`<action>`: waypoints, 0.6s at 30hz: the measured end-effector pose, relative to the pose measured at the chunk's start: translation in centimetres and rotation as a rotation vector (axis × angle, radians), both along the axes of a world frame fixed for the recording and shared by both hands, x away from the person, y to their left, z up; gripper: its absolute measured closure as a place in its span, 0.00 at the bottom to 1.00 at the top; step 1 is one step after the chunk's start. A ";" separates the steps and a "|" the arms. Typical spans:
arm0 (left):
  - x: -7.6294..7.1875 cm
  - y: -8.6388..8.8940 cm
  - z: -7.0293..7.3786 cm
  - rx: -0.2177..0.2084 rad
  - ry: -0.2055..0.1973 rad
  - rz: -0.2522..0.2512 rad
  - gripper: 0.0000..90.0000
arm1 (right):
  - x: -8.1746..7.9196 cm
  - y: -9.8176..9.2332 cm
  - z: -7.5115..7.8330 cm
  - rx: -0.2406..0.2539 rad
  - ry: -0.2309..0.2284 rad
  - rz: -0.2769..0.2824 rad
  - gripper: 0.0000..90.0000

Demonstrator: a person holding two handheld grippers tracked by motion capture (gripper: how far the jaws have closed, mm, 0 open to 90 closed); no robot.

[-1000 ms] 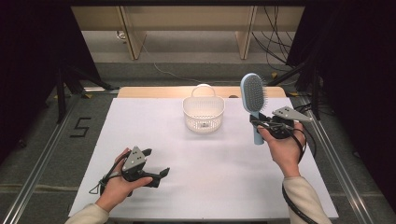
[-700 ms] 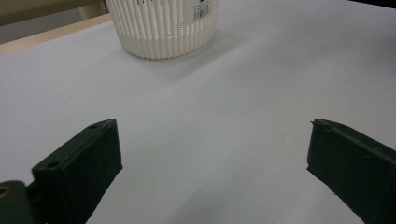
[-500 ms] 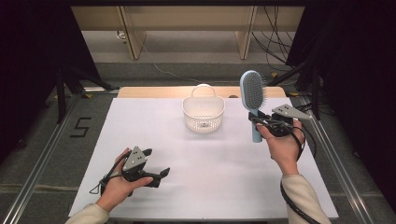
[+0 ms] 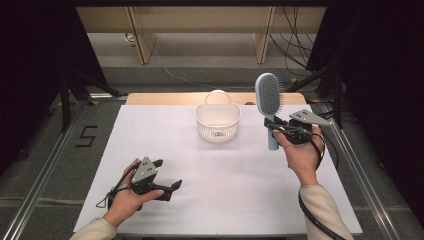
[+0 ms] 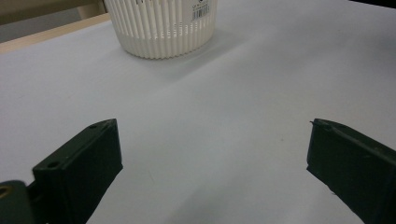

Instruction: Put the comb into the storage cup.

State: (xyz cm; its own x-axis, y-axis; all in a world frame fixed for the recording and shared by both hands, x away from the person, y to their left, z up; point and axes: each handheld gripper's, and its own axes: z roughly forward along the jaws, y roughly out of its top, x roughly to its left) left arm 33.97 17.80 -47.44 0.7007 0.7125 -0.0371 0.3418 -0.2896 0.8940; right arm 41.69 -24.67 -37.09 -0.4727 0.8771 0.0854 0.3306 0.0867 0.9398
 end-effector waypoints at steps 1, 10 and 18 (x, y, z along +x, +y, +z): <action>0.0 0.0 0.0 0.000 0.000 0.000 0.03 | 0.0 0.0 0.0 0.000 -0.001 0.001 0.78; 0.0 0.0 0.0 0.000 0.000 -0.002 0.03 | 0.1 0.2 0.3 0.001 -0.009 0.004 0.78; 0.0 0.0 0.0 -0.001 0.000 -0.002 0.03 | 0.2 0.3 0.4 0.003 -0.014 0.004 0.78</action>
State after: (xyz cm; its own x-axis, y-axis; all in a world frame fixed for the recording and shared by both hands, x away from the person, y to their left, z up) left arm 33.97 17.78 -47.45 0.7024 0.7108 -0.0377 0.3412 -0.2897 0.8943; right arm 41.90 -24.40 -36.69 -0.4771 0.8751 0.0809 0.3170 0.0855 0.9446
